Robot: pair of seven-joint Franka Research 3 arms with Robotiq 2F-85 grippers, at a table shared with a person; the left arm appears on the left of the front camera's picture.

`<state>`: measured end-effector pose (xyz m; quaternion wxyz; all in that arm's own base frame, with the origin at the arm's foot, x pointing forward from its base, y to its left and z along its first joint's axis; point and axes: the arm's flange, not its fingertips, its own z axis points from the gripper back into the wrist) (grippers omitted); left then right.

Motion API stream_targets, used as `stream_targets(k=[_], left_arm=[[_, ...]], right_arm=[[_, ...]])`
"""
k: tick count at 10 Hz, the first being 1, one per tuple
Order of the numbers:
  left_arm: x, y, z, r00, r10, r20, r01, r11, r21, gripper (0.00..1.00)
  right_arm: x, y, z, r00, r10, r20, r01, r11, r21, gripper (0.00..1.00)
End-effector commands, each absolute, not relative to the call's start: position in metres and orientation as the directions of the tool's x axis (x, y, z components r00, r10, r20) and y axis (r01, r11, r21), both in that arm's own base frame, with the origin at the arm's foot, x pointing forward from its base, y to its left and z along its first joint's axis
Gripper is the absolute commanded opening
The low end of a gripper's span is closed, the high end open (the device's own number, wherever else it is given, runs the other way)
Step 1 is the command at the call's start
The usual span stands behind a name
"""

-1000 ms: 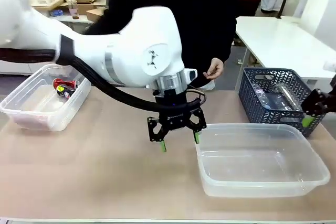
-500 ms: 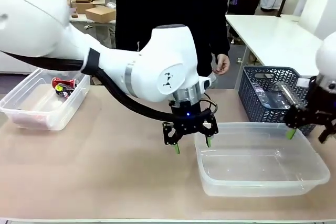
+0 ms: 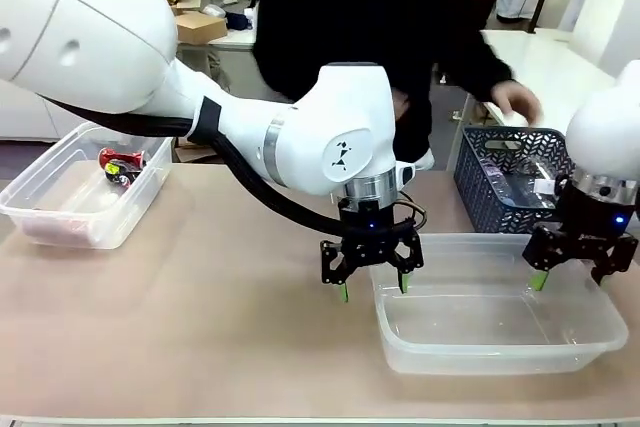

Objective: Sort the waste into each basket.
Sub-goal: Pick up the Organizing box on the right side of the table and lift it.

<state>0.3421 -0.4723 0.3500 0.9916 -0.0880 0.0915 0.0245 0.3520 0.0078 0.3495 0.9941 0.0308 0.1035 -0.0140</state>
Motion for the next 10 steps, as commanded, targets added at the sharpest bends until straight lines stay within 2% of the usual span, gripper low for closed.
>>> stream_targets(k=[1,2,3,4,5,7,8,9,10], left_arm=[[0.3433,-0.4777,0.3529,0.984,0.070,-0.164,-0.093,0.987,-0.133,1.00],[0.3436,-0.4778,0.3524,0.983,0.075,-0.167,-0.097,0.987,-0.125,1.00],[0.3435,-0.4770,0.3519,0.985,0.078,-0.157,-0.097,0.989,-0.114,0.43],[0.3432,-0.4771,0.3522,0.985,0.074,-0.154,-0.092,0.990,-0.110,0.41],[0.3440,-0.4768,0.3523,0.986,0.077,-0.149,-0.094,0.990,-0.106,0.00],[0.3448,-0.4767,0.3522,0.985,0.081,-0.152,-0.097,0.990,-0.103,0.00],[0.3451,-0.4767,0.3527,0.985,0.083,-0.150,-0.099,0.990,-0.104,0.15],[0.3451,-0.4760,0.3528,0.985,0.085,-0.149,-0.102,0.989,-0.106,0.05],[0.3454,-0.4761,0.3532,0.985,0.084,-0.152,-0.102,0.989,-0.111,0.00]], right_arm=[[0.3089,-0.0007,0.3305,0.986,0.028,-0.164,-0.019,0.998,0.053,1.00],[0.3072,-0.0008,0.3318,0.987,0.058,-0.152,-0.048,0.996,0.073,0.89],[0.3051,-0.0009,0.3333,0.986,0.065,-0.154,-0.055,0.996,0.071,0.43],[0.3037,-0.0008,0.3341,0.985,0.070,-0.157,-0.061,0.996,0.064,0.31],[0.3029,-0.0012,0.3356,0.984,0.077,-0.158,-0.067,0.996,0.063,0.00],[0.3030,-0.0019,0.3369,0.981,0.082,-0.176,-0.076,0.996,0.044,0.00],[0.3030,-0.0019,0.3369,0.980,0.085,-0.182,-0.079,0.996,0.039,0.08],[0.3030,-0.0019,0.3370,0.978,0.088,-0.189,-0.082,0.996,0.036,0.00],[0.3029,-0.0020,0.3371,0.978,0.088,-0.190,-0.083,0.996,0.034,0.00]])
